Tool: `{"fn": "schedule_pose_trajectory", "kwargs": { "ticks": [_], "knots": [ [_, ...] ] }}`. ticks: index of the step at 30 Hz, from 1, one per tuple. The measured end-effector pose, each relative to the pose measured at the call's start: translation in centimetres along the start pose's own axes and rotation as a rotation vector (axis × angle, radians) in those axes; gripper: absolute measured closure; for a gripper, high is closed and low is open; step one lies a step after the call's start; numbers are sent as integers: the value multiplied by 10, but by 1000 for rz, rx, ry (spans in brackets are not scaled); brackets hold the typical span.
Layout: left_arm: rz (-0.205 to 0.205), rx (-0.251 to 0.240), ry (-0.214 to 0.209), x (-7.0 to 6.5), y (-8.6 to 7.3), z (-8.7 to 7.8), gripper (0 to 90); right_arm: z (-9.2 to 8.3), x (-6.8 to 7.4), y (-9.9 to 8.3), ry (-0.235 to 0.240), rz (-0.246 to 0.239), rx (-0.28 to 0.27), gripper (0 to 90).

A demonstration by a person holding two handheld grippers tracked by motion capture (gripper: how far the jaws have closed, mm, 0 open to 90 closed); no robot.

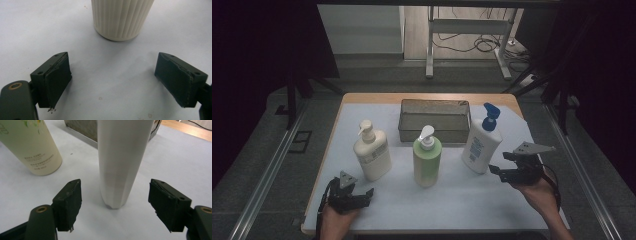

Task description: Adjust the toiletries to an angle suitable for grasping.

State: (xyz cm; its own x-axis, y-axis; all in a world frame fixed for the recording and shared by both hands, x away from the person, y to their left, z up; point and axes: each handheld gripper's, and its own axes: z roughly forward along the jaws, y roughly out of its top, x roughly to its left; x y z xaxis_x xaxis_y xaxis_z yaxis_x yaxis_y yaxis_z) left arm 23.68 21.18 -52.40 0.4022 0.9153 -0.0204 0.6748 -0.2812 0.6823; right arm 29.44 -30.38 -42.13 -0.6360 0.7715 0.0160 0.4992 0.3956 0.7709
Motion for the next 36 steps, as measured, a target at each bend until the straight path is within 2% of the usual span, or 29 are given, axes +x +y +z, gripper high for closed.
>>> {"fn": "schedule_pose_trajectory", "kwargs": {
  "ticks": [24, 36],
  "knots": [
    [-1, 0, -1, 0, 0, 0, 130, 18, -6, 41, 6, 3, -40, 255],
    [-3, -1, -1, 0, 0, 0, 130, 35, -3, 52, -2, -16, -28, 269]
  ]
}}
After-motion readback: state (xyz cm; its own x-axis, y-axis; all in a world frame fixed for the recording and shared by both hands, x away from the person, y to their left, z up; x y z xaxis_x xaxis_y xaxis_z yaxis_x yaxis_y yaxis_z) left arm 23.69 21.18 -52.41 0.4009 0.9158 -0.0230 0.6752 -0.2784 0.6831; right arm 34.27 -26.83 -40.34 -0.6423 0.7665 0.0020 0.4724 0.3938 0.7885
